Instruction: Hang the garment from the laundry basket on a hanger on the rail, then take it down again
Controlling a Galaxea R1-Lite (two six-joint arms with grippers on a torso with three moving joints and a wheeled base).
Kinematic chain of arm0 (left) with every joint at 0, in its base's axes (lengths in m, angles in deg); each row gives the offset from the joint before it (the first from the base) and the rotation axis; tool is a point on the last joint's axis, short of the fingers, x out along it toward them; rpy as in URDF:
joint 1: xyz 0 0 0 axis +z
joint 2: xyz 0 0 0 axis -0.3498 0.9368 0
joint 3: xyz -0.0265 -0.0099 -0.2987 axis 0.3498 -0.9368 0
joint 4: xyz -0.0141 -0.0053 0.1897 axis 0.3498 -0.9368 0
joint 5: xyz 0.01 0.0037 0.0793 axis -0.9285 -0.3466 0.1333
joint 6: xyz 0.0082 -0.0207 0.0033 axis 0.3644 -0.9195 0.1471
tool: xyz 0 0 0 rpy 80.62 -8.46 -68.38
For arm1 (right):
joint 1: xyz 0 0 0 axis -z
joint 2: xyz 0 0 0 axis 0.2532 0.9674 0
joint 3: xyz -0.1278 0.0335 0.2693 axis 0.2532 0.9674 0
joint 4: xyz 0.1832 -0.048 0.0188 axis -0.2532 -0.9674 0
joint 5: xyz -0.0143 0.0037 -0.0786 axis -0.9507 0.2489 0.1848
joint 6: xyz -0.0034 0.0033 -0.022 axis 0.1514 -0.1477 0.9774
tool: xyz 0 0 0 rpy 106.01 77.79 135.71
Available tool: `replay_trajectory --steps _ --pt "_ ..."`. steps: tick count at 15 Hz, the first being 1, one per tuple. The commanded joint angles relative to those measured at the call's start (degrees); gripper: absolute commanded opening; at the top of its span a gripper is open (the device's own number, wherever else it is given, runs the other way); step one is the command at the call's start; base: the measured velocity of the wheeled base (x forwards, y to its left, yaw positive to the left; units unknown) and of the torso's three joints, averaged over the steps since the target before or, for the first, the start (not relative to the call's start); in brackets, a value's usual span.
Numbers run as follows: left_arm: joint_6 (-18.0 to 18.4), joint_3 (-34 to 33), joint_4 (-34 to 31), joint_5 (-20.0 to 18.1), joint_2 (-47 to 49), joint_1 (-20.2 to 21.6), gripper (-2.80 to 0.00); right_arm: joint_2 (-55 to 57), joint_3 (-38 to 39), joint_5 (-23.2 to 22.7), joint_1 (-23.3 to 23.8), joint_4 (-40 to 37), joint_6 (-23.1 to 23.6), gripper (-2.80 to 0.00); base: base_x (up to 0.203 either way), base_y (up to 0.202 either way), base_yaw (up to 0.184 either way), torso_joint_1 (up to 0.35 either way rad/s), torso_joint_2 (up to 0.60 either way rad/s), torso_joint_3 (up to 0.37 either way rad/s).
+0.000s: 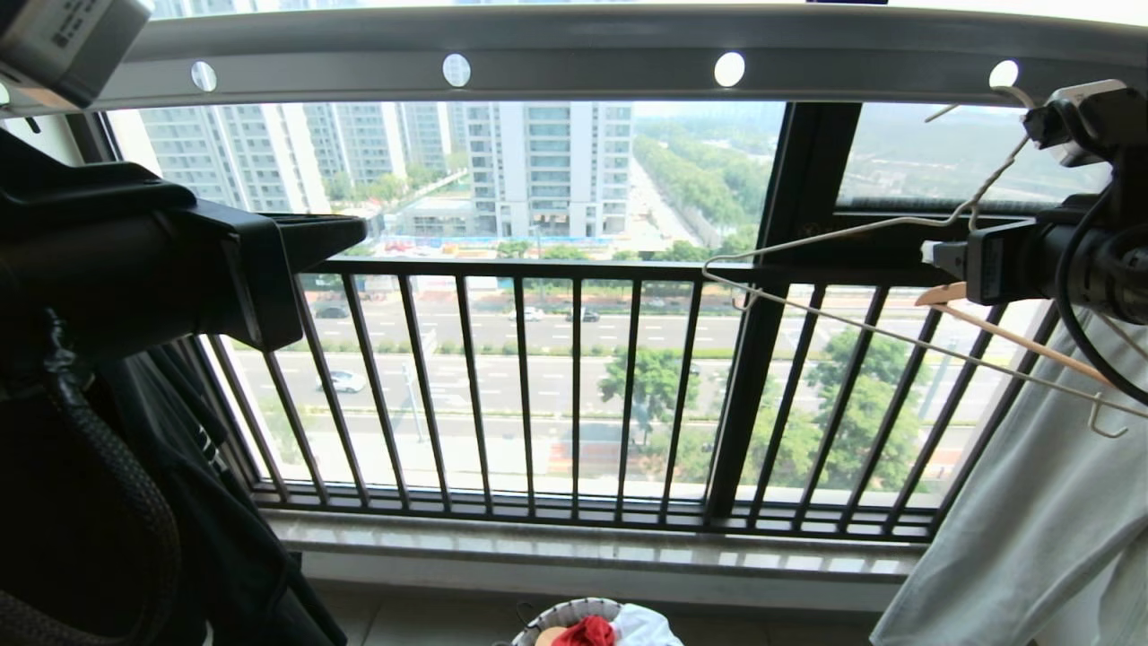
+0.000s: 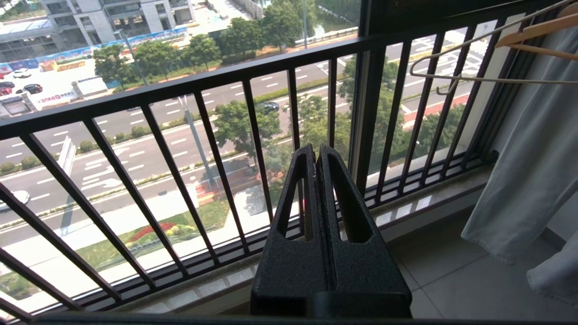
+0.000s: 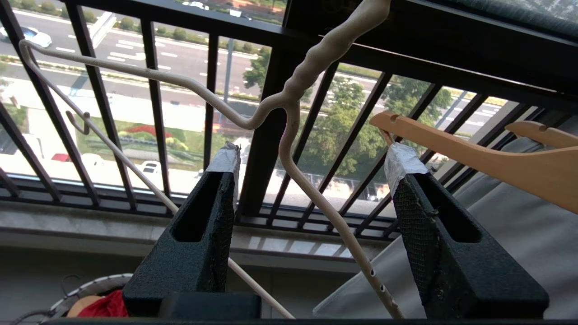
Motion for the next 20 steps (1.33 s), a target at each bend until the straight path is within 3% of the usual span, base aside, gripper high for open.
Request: replay_trajectory --steps 1,4,8,9,11,15,18,20 --pt "0.0 0.0 0.1 0.0 0.1 0.0 -2.8 -10.0 1.4 -0.4 0.0 -3.7 0.2 0.0 0.0 0.0 0.0 0.0 0.0 0.0" --pt "0.3 -0.8 0.0 0.0 0.3 0.0 -2.8 -22.1 2.7 -3.3 0.0 -11.9 0.3 0.0 0.0 0.0 0.0 0.0 0.0 0.0" --pt "0.7 -1.1 0.0 0.0 0.9 0.0 -2.8 -35.4 3.5 -11.9 0.0 -22.5 0.2 0.0 0.0 0.0 0.0 0.0 0.0 0.0" --pt "0.7 -1.5 0.0 0.1 0.8 0.0 -2.8 -37.9 4.8 -13.3 0.0 -24.6 0.2 -2.8 0.0 0.0 0.0 0.0 0.0 0.0" --pt "0.7 -2.8 -0.2 0.5 -1.4 0.1 -2.8 -42.4 7.2 -14.5 0.0 -25.9 0.1 -2.8 0.0 0.0 0.0 0.0 0.0 0.0" --pt "0.5 -11.9 -0.5 3.5 -10.7 1.6 -2.8 -52.0 11.1 -14.4 0.0 -26.6 -0.5 -2.8 0.0 0.0 0.0 0.0 0.0 0.0" --pt "0.6 -15.8 -0.5 5.5 -13.8 15.1 -2.8 -56.4 12.0 -14.0 -0.1 -27.0 -0.6 -2.8 0.0 0.0 0.0 0.0 0.0 0.0" --pt "0.6 -17.8 -0.9 6.0 -20.2 18.0 -2.8 -59.9 12.6 -13.7 -0.1 -29.6 -0.7 -2.8 0.0 0.0 0.0 0.0 0.0 0.0"
